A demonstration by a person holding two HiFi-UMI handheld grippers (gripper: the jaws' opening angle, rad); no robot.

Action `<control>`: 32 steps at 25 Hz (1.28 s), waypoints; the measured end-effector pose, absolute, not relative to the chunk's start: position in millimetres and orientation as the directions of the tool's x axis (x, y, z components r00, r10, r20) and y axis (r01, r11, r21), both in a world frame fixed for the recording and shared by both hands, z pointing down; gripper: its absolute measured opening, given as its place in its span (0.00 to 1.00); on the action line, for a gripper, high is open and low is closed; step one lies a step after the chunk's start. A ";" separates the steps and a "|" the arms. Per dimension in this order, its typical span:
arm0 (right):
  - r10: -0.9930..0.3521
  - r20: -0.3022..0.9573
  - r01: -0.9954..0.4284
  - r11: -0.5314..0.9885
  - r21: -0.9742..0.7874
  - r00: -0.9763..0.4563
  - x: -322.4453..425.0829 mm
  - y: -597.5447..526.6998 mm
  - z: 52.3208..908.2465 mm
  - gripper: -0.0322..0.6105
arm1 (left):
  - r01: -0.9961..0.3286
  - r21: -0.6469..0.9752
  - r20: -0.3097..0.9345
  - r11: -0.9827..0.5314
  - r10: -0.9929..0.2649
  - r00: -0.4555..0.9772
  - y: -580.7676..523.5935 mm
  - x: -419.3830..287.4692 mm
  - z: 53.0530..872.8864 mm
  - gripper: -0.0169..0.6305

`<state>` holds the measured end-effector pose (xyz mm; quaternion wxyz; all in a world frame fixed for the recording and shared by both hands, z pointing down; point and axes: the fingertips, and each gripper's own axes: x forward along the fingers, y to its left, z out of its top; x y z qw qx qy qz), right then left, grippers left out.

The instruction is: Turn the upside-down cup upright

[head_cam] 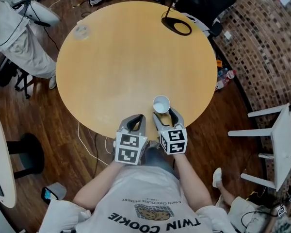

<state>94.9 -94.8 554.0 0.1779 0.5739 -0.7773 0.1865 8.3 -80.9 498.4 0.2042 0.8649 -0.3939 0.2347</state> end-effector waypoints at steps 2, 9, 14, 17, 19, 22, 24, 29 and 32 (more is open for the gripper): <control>-0.834 0.488 -0.965 0.246 -0.087 -0.257 95.4 -87.7 548.9 0.49 | -0.769 0.173 0.562 -0.616 -0.579 0.590 -76.4 7.3 498.5 0.03; -0.847 0.489 -0.978 0.176 -0.116 -0.210 98.5 -58.6 526.8 0.48 | -0.756 0.179 0.553 -0.630 -0.571 0.607 -58.7 8.9 496.0 0.03; -0.864 0.463 -0.980 0.165 -0.109 -0.197 100.6 -37.4 507.4 0.33 | -0.755 0.172 0.544 -0.633 -0.578 0.609 -41.6 10.6 490.8 0.03; -0.869 0.443 -0.975 0.184 -0.121 -0.219 98.1 -20.6 496.3 0.25 | -0.754 0.161 0.536 -0.637 -0.586 0.608 -25.2 13.6 484.7 0.03; -0.869 0.430 -0.969 0.205 -0.135 -0.244 98.2 -6.8 490.0 0.20 | -0.756 0.148 0.529 -0.638 -0.595 0.605 -11.2 19.3 481.7 0.03; -0.864 0.413 -0.957 0.243 -0.156 -0.287 96.8 18.0 478.2 0.13 | -0.764 0.133 0.523 -0.631 -0.611 0.595 12.6 27.8 478.3 0.03; -0.865 0.399 -0.951 0.264 -0.159 -0.306 95.8 36.8 468.5 0.10 | -0.770 0.134 0.513 -0.624 -0.621 0.592 29.9 33.5 475.4 0.03; -0.861 0.378 -0.940 0.298 -0.165 -0.340 102.0 92.6 456.6 0.05 | -0.768 0.121 0.502 -0.629 -0.629 0.594 88.9 53.3 472.6 0.03; -0.857 0.377 -0.936 0.314 -0.159 -0.352 100.4 128.3 455.7 0.05 | -0.769 0.114 0.496 -0.630 -0.634 0.593 124.7 56.1 474.5 0.03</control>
